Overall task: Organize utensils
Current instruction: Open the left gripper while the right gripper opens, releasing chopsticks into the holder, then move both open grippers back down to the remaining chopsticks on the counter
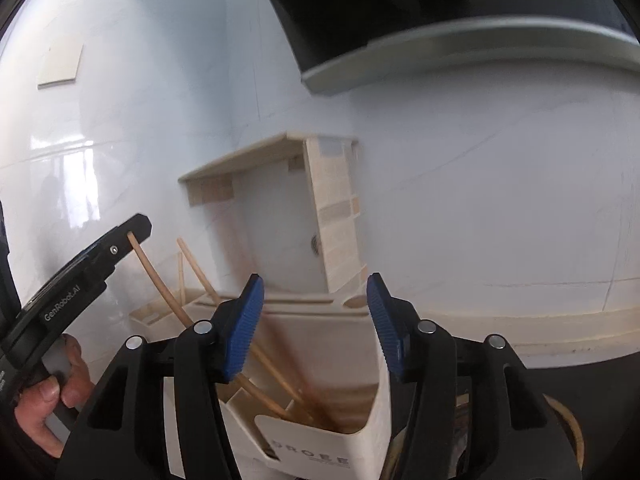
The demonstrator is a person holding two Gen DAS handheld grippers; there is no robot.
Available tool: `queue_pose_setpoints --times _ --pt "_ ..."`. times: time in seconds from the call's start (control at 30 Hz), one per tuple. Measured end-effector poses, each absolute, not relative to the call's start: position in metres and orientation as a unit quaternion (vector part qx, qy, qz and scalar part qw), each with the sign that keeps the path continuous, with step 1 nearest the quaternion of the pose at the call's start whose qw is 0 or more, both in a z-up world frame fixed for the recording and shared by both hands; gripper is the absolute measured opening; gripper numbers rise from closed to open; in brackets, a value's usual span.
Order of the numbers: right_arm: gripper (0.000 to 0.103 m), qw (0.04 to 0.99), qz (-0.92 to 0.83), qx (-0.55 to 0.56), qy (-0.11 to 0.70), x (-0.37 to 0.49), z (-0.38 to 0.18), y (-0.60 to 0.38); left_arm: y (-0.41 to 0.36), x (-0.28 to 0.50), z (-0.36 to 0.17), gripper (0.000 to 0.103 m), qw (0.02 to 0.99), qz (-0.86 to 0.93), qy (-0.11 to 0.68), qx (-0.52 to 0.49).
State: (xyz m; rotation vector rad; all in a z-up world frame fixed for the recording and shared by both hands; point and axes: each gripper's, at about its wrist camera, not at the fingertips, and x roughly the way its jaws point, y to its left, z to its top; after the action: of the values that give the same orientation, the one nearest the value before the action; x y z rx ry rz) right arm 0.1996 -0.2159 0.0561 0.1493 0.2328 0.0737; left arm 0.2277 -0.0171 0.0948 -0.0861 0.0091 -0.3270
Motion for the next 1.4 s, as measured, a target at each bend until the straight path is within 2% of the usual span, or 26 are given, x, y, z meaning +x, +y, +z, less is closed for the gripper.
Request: queue_pose_setpoints --times 0.4,0.53,0.7,1.07,1.4 --pt "0.053 0.990 0.025 0.092 0.104 0.179 0.078 -0.224 -0.001 0.208 0.110 0.056 0.988 -0.149 -0.009 -0.047" --pt "0.053 0.989 0.020 0.082 0.118 0.160 0.087 -0.225 0.009 0.189 0.118 0.069 0.989 -0.137 -0.015 -0.054" --pt "0.053 0.986 0.030 0.068 0.149 0.117 0.090 -0.216 0.019 0.154 0.119 0.076 0.990 -0.133 0.012 -0.052" --pt "0.053 0.977 0.062 0.075 0.189 0.026 0.058 -0.189 0.024 0.057 0.079 0.076 0.986 -0.148 0.082 -0.006" --pt "0.053 0.975 0.072 0.094 0.187 -0.020 0.038 -0.180 0.034 0.017 0.061 0.076 0.984 -0.149 0.098 -0.016"
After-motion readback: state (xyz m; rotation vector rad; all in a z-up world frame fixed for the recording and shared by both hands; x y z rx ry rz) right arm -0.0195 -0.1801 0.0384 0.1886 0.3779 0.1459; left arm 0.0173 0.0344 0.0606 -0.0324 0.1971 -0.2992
